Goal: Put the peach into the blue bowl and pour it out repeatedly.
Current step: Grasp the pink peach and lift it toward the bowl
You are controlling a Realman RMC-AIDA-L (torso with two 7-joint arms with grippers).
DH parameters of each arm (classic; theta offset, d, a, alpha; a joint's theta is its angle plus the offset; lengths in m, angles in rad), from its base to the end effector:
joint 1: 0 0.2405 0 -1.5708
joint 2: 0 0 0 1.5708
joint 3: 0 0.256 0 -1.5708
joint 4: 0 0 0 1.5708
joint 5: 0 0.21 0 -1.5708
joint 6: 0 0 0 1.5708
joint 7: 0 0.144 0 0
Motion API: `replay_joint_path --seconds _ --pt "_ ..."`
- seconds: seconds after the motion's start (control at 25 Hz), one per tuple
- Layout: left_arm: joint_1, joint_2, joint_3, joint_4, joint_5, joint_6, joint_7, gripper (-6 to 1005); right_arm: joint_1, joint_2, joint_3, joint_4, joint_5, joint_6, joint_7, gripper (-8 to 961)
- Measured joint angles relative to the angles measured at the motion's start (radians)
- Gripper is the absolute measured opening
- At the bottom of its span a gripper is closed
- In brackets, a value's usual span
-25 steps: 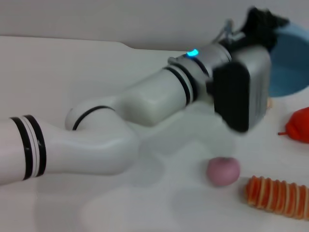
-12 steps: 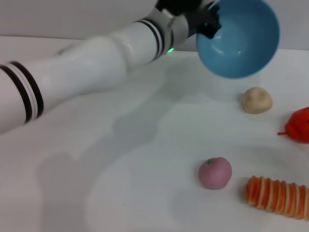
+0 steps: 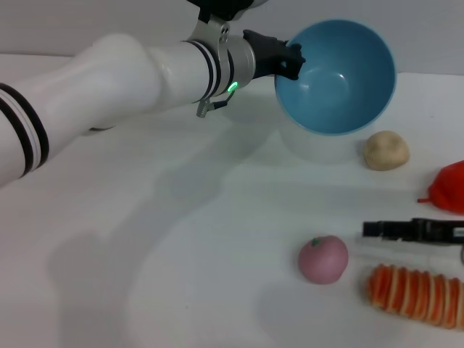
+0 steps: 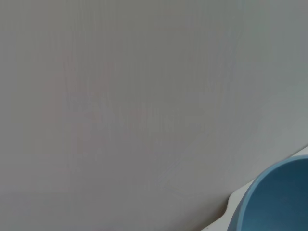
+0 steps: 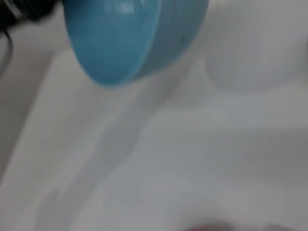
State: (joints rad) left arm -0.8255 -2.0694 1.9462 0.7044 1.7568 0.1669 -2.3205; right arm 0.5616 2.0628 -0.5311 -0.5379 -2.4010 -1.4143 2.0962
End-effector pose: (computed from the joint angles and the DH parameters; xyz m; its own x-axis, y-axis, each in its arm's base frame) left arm -0.1329 0.4394 -0.1031 0.8318 0.3649 0.4184 0.5537 -0.5991 -0.5784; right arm 0.3187 0.3156 -0.0210 0.2550 -0.9178 -0.3043 -0.9614 -0.2743 0.0218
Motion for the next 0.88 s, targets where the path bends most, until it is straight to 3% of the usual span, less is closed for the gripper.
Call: replay_joint_path --seconds 0.2,0.88 --pt "0.007 -0.002 0.002 -0.002 -0.001 -0.007 0.0 -1 0.027 0.002 -0.096 0.033 -0.015 0.048 0.066 615" --pt "0.024 -0.005 0.021 -0.004 -0.002 -0.018 -0.001 0 0.084 0.008 -0.11 0.161 0.022 0.105 0.015 588"
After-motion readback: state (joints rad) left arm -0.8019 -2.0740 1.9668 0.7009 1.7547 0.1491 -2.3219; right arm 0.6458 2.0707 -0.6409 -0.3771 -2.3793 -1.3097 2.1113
